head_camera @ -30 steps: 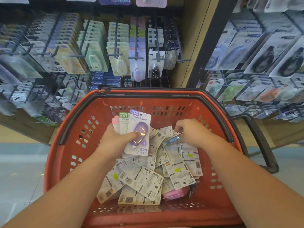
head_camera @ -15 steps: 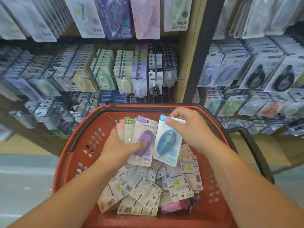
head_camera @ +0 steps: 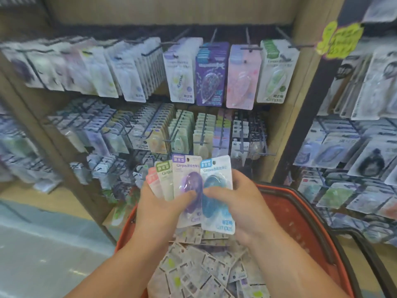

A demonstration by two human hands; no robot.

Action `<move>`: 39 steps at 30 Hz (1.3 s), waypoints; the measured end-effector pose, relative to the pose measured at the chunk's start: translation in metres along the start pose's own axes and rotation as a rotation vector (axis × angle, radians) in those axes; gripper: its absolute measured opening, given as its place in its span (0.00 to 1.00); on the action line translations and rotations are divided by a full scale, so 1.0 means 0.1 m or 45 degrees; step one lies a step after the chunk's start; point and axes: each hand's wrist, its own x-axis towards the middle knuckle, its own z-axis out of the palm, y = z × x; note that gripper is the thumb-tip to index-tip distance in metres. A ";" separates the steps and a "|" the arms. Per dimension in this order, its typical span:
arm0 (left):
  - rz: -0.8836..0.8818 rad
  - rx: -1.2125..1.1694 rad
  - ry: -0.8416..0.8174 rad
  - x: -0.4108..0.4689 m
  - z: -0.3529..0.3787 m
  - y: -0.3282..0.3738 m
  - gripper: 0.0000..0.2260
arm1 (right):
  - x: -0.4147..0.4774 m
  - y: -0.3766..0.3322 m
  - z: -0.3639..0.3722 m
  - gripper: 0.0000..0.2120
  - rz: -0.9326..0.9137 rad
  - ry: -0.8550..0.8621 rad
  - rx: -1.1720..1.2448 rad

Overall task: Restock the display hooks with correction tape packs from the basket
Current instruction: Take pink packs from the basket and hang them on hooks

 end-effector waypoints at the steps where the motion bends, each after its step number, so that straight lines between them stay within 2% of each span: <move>1: 0.033 -0.015 -0.002 0.02 -0.09 0.07 0.30 | -0.01 -0.02 0.08 0.17 -0.035 -0.023 -0.038; 7: 0.132 -0.143 -0.022 0.24 -0.88 0.55 0.29 | 0.02 -0.19 0.94 0.10 -0.286 -0.089 -0.177; 10: 0.177 -0.184 -0.066 0.43 -1.46 0.83 0.29 | 0.06 -0.20 1.56 0.11 -0.365 -0.133 -0.229; 13: 0.238 -0.183 -0.080 0.61 -2.09 1.11 0.35 | 0.10 -0.22 2.19 0.14 -0.408 -0.153 -0.287; 18: 0.329 -0.202 -0.094 0.90 -3.09 1.47 0.32 | 0.11 -0.26 3.24 0.18 -0.456 -0.242 -0.329; 22: 0.356 -0.224 -0.088 1.08 -3.61 1.65 0.39 | 0.13 -0.27 3.77 0.16 -0.480 -0.324 -0.308; 31: 0.394 -0.274 -0.152 1.69 -4.11 1.83 0.37 | 0.54 -0.29 4.46 0.15 -0.484 -0.321 -0.278; 34: 0.444 -0.254 -0.174 1.98 -4.14 1.93 0.38 | 0.80 -0.40 4.56 0.15 -0.479 -0.373 -0.251; 37: 0.512 -0.248 -0.152 2.29 -4.16 2.07 0.33 | 1.12 -0.54 4.66 0.16 -0.525 -0.433 -0.228; 39: 0.542 -0.241 -0.128 2.49 -4.17 2.18 0.33 | 1.34 -0.64 4.74 0.17 -0.557 -0.486 -0.206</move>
